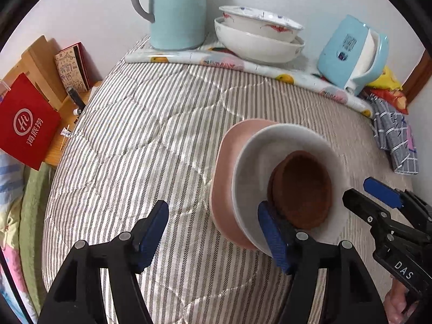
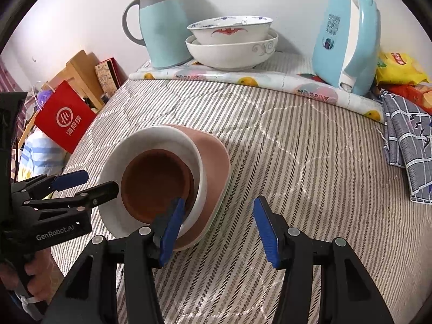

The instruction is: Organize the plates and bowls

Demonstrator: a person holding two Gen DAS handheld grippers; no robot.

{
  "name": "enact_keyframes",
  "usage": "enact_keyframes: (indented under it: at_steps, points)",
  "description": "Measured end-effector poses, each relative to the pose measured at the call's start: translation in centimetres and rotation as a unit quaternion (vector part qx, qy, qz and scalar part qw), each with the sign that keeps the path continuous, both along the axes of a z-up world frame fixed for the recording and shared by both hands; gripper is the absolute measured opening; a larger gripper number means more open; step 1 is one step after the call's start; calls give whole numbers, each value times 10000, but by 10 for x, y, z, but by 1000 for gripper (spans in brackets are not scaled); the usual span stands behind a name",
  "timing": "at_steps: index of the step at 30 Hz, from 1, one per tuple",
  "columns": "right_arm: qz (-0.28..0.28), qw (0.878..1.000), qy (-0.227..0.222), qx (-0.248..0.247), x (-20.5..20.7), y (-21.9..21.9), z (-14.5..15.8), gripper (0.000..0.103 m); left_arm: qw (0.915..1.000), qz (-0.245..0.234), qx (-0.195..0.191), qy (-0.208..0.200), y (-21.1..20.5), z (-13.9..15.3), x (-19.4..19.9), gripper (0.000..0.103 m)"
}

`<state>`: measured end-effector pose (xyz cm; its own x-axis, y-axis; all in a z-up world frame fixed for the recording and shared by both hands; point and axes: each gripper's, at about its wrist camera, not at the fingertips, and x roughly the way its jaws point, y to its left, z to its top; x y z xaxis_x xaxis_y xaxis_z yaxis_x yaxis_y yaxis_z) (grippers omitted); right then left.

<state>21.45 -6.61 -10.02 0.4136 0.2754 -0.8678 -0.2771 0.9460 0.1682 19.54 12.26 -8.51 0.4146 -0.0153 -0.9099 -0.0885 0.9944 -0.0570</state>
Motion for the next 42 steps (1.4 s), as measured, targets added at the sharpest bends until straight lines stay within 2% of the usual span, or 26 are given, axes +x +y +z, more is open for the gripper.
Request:
enact_keyframes:
  at_steps: [10, 24, 26, 31, 33, 36, 38, 42]
  points:
    - [-335, 9989, -326, -22, -28, -29, 31, 53, 9979, -156, -304, -556, -16, 30, -23, 67]
    - [-916, 9909, -957, -238, -102, -66, 87, 53, 9887, -506, -150, -1402, -65, 83, -92, 67]
    - [-1016, 9892, -1029, -241, -115, -70, 94, 53, 9882, -550, -116, -1422, -70, 87, -100, 67]
    - [-1177, 9852, -1231, -194, -145, -78, 106, 67, 9859, -631, -97, -1549, -79, 97, -123, 67]
    - [-1248, 9833, -1318, -160, -155, -81, 110, 77, 9853, -642, -21, -1581, -83, 99, -131, 67]
    - [-1390, 9795, -1456, -56, -169, -87, 117, 86, 9838, -599, -2, -1691, -86, 104, -144, 68]
    - [-1410, 9784, -1509, -41, -179, -89, 120, 90, 9831, -577, -29, -1736, -87, 106, -152, 72]
    - [-1532, 9741, -1627, -333, -194, -89, 123, 91, 9808, -552, 33, -1872, -92, 110, -168, 77]
